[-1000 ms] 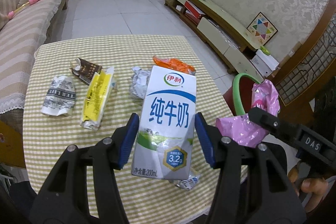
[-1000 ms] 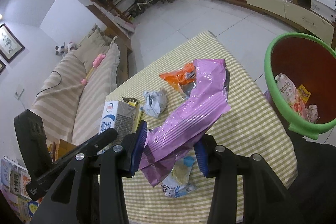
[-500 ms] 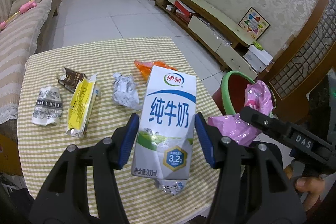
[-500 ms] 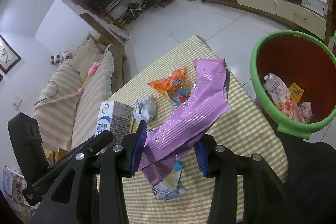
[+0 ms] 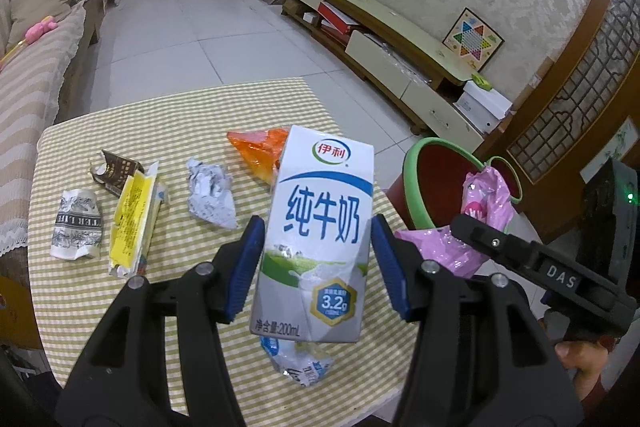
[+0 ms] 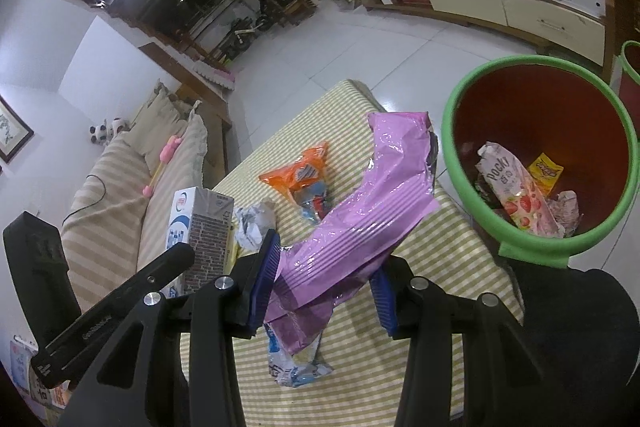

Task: Collect trash
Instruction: 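Carry the milk carton and pink bag over the bin with both tools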

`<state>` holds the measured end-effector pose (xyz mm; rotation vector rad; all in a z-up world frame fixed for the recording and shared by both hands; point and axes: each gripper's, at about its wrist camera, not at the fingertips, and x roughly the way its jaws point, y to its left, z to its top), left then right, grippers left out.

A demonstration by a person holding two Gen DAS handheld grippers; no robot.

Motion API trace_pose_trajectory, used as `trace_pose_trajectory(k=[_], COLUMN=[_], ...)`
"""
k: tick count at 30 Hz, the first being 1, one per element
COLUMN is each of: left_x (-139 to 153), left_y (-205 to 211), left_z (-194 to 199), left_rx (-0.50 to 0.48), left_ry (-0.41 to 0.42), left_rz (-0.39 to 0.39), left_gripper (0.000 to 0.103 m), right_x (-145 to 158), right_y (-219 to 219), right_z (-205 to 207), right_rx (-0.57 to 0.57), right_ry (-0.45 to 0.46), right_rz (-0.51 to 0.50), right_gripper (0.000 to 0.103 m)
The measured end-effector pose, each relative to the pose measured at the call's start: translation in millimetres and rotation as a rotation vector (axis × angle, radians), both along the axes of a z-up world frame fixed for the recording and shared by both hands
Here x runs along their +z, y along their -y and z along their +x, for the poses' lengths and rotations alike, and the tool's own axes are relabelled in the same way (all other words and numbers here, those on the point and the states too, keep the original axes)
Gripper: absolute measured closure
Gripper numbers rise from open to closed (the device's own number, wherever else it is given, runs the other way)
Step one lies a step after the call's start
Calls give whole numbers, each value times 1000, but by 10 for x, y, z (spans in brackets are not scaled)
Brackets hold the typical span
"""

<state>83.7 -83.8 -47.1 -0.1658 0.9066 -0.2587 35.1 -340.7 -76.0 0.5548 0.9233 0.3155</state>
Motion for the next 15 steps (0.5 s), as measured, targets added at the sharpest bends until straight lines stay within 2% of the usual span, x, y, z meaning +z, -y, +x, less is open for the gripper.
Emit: trace_pose_trajectory(k=[8, 15], left_x=[25, 34], left_y=[209, 560], left_z=[80, 225], left_rx=[-29, -93], left_ry=[5, 13], left_rz=[1, -3], left_gripper=[50, 50], right_x=[48, 51], right_y=[275, 722], right_z=[-23, 8], right_rx=[-53, -136], right_ry=[28, 44], right_rz=[-43, -74], right_gripper=[61, 61])
